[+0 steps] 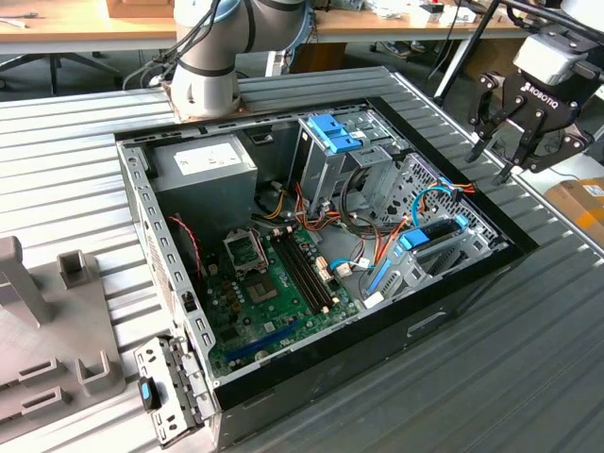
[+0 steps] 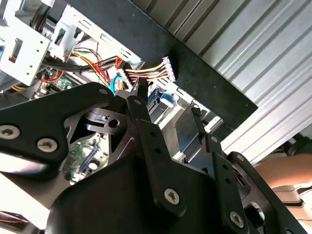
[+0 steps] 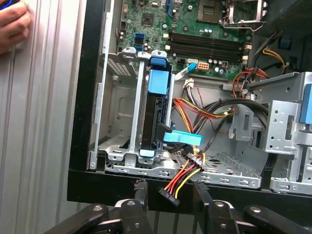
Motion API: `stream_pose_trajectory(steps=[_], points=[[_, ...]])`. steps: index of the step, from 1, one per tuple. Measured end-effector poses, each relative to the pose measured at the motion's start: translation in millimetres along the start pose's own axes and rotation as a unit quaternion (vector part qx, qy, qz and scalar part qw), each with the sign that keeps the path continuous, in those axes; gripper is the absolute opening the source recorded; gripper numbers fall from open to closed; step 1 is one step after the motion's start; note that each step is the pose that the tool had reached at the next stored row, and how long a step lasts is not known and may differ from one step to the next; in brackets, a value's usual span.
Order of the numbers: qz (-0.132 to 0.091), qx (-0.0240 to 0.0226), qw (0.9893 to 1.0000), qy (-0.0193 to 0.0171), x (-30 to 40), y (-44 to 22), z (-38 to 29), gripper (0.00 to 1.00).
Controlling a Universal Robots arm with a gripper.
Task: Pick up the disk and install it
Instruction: 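Insert the first disk wire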
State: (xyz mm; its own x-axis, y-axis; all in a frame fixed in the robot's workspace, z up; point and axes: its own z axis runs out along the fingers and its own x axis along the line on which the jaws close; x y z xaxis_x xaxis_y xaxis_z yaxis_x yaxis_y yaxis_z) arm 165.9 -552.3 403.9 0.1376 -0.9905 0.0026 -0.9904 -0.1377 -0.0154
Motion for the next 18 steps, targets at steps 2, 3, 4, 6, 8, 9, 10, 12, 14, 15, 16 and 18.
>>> stream_pose_trajectory(steps=[2, 3, 4, 6, 8, 9, 10, 12, 14, 15, 16, 18], points=[[-0.003, 0.0000, 1.0000, 0.0000, 0.0, 0.0, 0.1, 0.50], [-0.003, 0.0000, 1.0000, 0.0000, 0.0, 0.0, 0.1, 0.50], [-0.003, 0.0000, 1.0000, -0.0001, 0.0, -0.1, 0.2, 0.50], [-0.011, 0.0001, 0.9999, -0.0007, 0.2, -1.6, 0.2, 0.50], [-0.029, 0.0003, 0.9996, -0.0022, 0.3, -2.1, 0.6, 0.50], [-0.033, 0.0003, 0.9995, -0.0022, 0.3, -2.2, 0.6, 0.50], [-0.038, 0.0004, 0.9993, -0.0024, 0.4, -2.2, 1.1, 0.50], [-0.051, 0.0004, 0.9987, -0.0026, 0.4, -2.2, 3.7, 0.50], [-0.063, 0.0003, 0.9980, -0.0027, 0.4, -2.4, 5.9, 0.50], [-0.069, 0.0004, 0.9976, -0.0028, 0.4, -2.6, 6.4, 0.50], [-0.079, 0.0004, 0.9968, -0.0030, 0.6, -3.1, 7.0, 0.50], [-0.093, 0.0004, 0.9957, -0.0032, 0.7, -4.5, 7.8, 0.50]])
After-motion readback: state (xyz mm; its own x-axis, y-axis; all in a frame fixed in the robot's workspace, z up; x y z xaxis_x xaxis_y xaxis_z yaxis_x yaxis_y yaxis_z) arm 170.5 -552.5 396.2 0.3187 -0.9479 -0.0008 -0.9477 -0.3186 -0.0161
